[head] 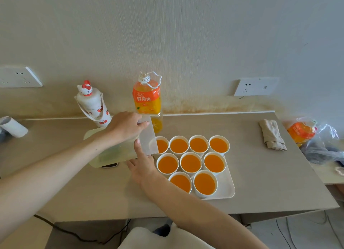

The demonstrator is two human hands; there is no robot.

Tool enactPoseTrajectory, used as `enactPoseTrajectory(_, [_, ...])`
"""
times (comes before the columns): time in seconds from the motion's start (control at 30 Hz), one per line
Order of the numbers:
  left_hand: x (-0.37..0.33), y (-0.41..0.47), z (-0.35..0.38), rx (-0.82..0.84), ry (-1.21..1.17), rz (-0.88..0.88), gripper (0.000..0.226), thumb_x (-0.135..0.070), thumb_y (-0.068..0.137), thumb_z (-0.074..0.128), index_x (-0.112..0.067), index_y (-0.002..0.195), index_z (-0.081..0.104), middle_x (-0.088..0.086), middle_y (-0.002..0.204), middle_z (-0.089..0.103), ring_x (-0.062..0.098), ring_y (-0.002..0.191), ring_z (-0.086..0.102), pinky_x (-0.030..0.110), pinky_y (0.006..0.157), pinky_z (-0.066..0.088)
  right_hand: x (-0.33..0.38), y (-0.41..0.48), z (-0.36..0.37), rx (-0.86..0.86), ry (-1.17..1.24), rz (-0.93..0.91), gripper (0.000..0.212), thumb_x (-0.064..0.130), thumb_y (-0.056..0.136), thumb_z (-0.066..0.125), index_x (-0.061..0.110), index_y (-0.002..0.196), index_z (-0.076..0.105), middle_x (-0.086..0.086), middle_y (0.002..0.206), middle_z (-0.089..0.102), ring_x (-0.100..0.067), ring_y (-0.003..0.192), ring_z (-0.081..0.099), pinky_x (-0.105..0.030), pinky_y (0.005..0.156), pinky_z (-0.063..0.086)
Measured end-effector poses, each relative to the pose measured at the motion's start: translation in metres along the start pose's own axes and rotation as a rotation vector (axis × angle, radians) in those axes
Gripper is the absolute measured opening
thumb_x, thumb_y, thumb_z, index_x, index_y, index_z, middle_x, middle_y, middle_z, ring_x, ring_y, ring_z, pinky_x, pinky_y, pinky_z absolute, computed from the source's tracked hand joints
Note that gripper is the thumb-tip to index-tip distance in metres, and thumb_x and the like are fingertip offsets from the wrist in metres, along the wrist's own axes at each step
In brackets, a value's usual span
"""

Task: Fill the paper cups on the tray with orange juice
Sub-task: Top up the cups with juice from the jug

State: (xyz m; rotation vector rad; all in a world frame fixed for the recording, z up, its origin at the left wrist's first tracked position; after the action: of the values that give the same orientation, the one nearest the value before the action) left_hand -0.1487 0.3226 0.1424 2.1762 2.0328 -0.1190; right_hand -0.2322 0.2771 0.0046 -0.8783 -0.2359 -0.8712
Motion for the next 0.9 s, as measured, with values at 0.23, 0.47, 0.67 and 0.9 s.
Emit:
enactPoseTrajectory(0.23, [-0.007,-0.001,-0.003,0.018,0.031,0.028,0.042,-0.039,0.097,0.049,-0.016,0.062,0.041,0.002,0.06,0.05,0.016,0.055,0.046,0.026,0.05,0.026,0.001,-0.008,0.004,-0.016,0.048,0.041,0.045,0.038,0.085,0.072,0.027,0.124,0.052,-0.019,0.14,0.052,-0.04,0.133,0.043,-0.046,0.112,0.036])
enactPoseTrajectory(0.47, [-0.012,0.002,-0.005,0.025,0.045,0.043,0.046,-0.038,0.097,0.05,-0.017,0.059,0.036,-0.001,0.055,0.042,0.012,0.049,0.037,0.025,0.05,0.023,0.008,-0.015,0.009,-0.019,0.11,0.03,0.052,0.035,0.086,0.07,0.027,0.132,0.046,0.001,0.118,0.064,-0.021,0.119,0.059,-0.033,0.104,0.047])
enactPoseTrajectory(0.67, [-0.011,0.001,-0.006,0.022,0.041,0.038,0.045,-0.038,0.097,0.05,-0.017,0.06,0.037,0.0,0.056,0.042,0.012,0.05,0.038,0.025,0.05,0.022,0.011,-0.019,0.01,-0.009,0.132,0.038,0.048,0.033,0.086,0.07,0.027,0.128,0.047,0.006,0.109,0.064,-0.02,0.118,0.057,-0.03,0.098,0.047])
enactPoseTrajectory(0.9, [-0.01,0.004,-0.007,0.028,0.048,0.034,0.046,-0.04,0.097,0.049,-0.016,0.06,0.037,0.0,0.057,0.043,0.012,0.052,0.038,0.026,0.05,0.022,0.012,-0.019,0.013,-0.004,0.144,0.035,0.055,0.032,0.087,0.07,0.025,0.136,0.045,0.005,0.107,0.064,-0.02,0.113,0.059,-0.029,0.091,0.05])
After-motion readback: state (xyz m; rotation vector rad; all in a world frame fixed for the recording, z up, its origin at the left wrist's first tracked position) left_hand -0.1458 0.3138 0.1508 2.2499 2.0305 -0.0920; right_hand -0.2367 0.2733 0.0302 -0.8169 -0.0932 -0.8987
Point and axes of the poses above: each hand's wrist, its own y-axis towards the middle knuckle, its own z-axis out of the palm, x = y × z, the point moved 8 cm from there along y, towards the middle knuckle
